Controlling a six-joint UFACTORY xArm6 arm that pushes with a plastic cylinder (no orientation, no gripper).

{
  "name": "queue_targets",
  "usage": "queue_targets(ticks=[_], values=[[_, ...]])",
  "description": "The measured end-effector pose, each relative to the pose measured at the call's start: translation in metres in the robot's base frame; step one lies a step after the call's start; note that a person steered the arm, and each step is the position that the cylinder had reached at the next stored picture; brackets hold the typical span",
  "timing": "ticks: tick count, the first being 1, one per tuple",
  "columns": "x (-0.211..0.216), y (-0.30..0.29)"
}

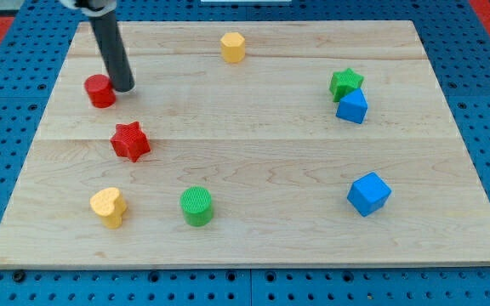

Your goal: Place the red star below the red circle

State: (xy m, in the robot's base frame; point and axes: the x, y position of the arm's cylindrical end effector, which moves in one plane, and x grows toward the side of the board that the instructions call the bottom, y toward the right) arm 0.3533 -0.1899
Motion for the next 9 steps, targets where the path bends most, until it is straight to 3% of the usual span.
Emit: queue_targets(ticks=[1,2,3,4,6,8,9], values=[[0.021,0.002],[0.021,0.102],[0.053,0.154],[0.106,0.13],[0.093,0.0],[0.115,-0.01],[0.105,-0.025]])
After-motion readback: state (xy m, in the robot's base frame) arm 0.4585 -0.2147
